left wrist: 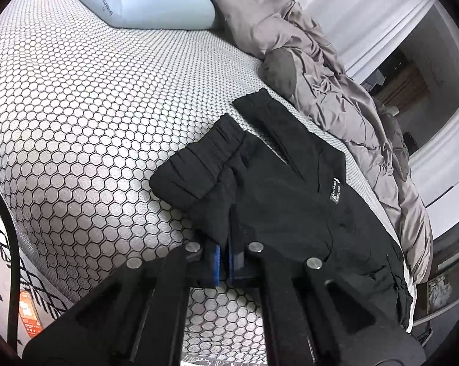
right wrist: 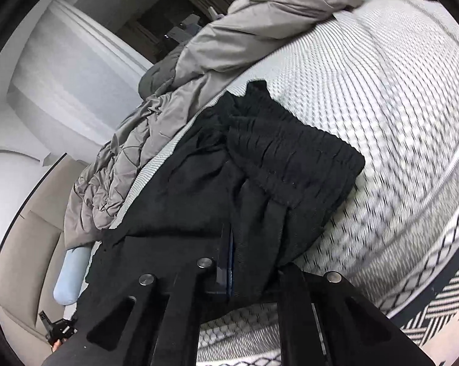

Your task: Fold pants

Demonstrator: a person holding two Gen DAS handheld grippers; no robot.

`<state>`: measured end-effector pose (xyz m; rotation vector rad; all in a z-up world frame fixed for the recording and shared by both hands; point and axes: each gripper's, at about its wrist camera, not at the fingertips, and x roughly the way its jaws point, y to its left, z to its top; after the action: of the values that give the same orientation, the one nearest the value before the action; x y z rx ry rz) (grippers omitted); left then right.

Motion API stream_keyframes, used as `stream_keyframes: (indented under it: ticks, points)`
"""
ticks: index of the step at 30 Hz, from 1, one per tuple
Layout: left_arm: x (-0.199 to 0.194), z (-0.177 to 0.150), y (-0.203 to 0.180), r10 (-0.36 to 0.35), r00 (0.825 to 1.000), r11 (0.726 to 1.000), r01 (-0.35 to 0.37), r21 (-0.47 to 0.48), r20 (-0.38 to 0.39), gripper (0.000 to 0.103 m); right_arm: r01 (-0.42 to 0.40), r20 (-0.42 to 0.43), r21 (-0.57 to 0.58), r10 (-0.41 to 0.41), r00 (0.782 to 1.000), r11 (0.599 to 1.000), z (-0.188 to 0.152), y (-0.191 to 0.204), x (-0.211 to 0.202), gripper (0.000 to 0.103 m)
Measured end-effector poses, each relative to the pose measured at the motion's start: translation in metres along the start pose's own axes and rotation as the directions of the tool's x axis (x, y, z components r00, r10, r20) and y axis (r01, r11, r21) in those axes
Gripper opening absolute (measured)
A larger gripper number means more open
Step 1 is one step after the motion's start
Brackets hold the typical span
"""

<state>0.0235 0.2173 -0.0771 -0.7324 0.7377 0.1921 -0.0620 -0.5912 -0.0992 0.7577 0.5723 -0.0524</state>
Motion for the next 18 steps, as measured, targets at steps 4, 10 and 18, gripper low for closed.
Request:
stream_keyframes:
  ticks: [4,10,18]
  points:
    - [-0.010,0.015,-0.010,-0.032,0.999,0.999,0.032,0.012,0.036,0.000,-0.028,0.045,-0.007,0.029,0.999,1.000,0.007,0.010,-0.012,0.006]
    - [-0.016,0.061,-0.050,-0.076,0.993,0.997,0.073,0.039,0.088,0.000,-0.037,0.111,-0.076,0.045,0.993,0.996,0.052,0.061,-0.019,0.006]
    - [0.077,0.169,-0.157,0.040,0.997,0.995,-0.046,0.090,0.070,0.002,0.081,0.127,-0.132,-0.064,0.990,0.988,0.155,0.142,0.070,0.006]
